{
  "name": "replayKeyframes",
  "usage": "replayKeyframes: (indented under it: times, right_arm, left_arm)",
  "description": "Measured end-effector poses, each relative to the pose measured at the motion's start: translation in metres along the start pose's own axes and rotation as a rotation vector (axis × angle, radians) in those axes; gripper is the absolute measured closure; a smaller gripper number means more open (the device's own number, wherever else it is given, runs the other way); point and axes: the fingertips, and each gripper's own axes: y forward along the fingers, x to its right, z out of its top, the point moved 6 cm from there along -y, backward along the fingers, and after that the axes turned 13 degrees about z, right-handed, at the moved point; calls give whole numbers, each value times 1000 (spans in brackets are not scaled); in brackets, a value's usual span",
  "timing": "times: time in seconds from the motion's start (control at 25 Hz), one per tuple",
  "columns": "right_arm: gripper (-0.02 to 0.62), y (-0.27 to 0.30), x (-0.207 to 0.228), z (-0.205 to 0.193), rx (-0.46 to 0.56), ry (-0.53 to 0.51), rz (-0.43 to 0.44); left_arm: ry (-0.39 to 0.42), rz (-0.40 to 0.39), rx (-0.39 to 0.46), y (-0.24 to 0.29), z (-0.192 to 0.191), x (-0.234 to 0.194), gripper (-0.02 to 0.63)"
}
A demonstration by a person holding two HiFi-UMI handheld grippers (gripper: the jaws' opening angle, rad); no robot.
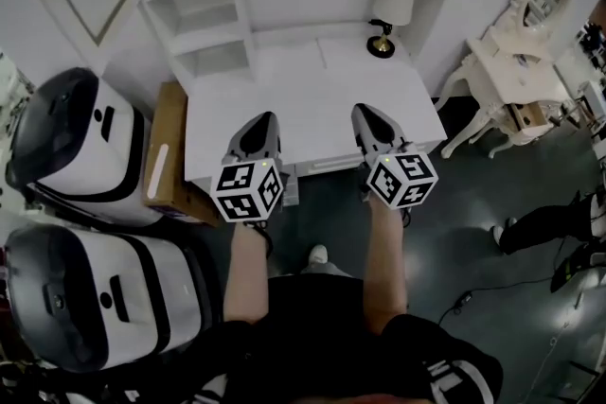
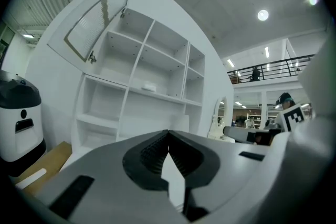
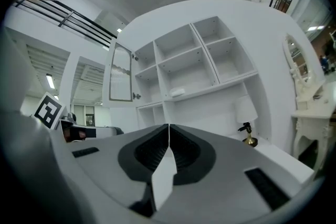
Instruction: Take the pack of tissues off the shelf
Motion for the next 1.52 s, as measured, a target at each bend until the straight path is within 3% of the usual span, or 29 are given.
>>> replayKeyframes:
  times: [0.36,0.68,1.0,1.52]
  right_arm:
    - [572,-3,54,3,16,20,-5]
    - [572,3,53,2,2,19,66]
    - [572,-24,83,-6,15,64,-20]
    - [572,36,90,-2,-39,18,69]
  left_arm:
    - [16,-3,17,43,3,28,595]
    - [8,37,33,57,9,26,595]
    - [13,22,15,81,7,34,595]
    - [29,65,60,116,25,19,595]
